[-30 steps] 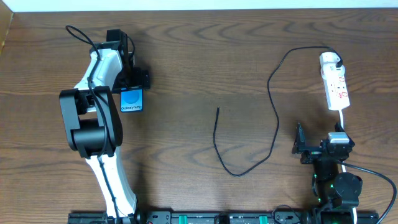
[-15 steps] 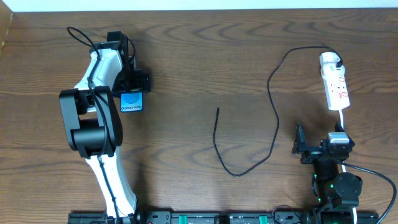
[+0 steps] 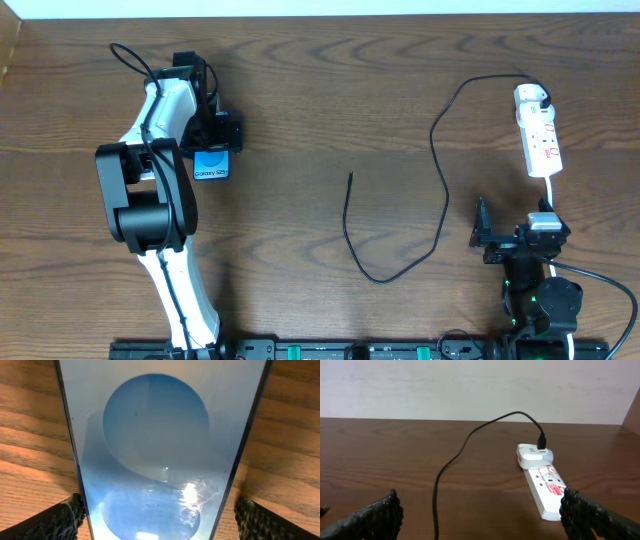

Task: Plug charger to phone and switch on socket
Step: 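Close the left gripper on the phone's bottom edge and adjust grip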

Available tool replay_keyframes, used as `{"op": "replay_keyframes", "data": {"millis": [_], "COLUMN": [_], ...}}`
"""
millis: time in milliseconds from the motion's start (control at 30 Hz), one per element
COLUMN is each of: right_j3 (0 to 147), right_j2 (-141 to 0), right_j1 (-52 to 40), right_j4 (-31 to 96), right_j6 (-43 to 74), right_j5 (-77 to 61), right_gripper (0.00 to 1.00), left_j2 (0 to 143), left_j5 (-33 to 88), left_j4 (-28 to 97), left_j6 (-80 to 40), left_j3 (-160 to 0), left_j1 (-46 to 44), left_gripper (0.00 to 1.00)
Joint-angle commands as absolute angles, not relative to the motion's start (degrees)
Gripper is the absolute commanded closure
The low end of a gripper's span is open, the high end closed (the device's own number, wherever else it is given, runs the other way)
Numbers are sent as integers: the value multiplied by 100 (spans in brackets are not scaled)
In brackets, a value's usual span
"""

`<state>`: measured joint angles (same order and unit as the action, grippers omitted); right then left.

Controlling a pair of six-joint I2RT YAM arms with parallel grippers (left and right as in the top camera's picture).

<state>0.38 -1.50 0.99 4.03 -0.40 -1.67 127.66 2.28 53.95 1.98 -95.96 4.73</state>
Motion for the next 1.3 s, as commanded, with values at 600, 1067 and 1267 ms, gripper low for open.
{"op": "replay_keyframes", "data": {"millis": [600,1067,1267], "right_j3": [34,34,34], "right_j2": [-148,-148,-148], "right_j1": [75,75,75], "right_j4": [429,429,429], "right_j6": [36,38,38], "right_j5": [-143,-143,-145], "right_gripper": [1,1,1], "left_j2": [12895,12895,12895], "left_j5": [82,82,82], "left_j4": [5304,5374,5439], "left_j6": [604,646,646], "left_j3": [-9386,-9531,-9664], "left_j1": [471,471,469], "left_gripper": [2,2,2]}}
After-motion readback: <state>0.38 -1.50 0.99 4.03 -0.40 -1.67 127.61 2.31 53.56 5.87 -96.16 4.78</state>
